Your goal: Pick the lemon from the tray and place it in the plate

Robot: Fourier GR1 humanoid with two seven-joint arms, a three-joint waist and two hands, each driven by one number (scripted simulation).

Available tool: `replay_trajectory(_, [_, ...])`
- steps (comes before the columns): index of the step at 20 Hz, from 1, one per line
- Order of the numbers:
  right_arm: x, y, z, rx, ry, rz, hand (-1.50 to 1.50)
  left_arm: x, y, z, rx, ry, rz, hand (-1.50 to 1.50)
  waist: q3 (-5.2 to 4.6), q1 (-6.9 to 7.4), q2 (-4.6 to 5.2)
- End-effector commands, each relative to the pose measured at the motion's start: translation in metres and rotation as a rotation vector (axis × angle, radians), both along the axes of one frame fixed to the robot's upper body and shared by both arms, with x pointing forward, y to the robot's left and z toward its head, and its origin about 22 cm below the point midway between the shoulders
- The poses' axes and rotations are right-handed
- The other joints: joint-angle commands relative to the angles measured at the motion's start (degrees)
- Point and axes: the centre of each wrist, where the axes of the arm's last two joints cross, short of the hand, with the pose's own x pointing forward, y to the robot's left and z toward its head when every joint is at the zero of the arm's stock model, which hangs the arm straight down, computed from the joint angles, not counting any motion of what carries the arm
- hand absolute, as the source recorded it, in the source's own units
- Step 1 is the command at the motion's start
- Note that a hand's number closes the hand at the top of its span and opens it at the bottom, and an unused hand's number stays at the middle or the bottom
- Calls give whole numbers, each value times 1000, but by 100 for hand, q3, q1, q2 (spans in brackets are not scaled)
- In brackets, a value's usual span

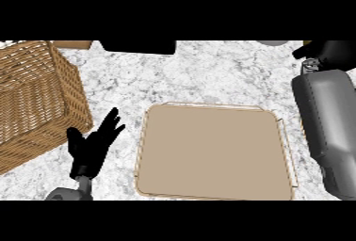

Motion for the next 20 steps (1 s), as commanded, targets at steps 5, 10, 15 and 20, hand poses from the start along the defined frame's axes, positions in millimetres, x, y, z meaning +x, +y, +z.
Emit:
replay_trajectory(5, [-10,-21,-9,83,-364,-266,150,-3,4,-5,-5,57,20,0,-6,-132,-42])
replay_trajectory(10, [-25,-63,-46,-11,-343,-397,150,-10,1,-10,-2,55,33,0,-4,-187,-52])
replay_trajectory(15, [-48,-89,-73,-45,-373,-471,150,-11,14,-9,10,80,45,0,-5,-283,-106])
replay_trajectory(20, [-72,-123,-96,-61,-417,-493,150,-10,18,-2,8,65,61,0,-2,-329,-139])
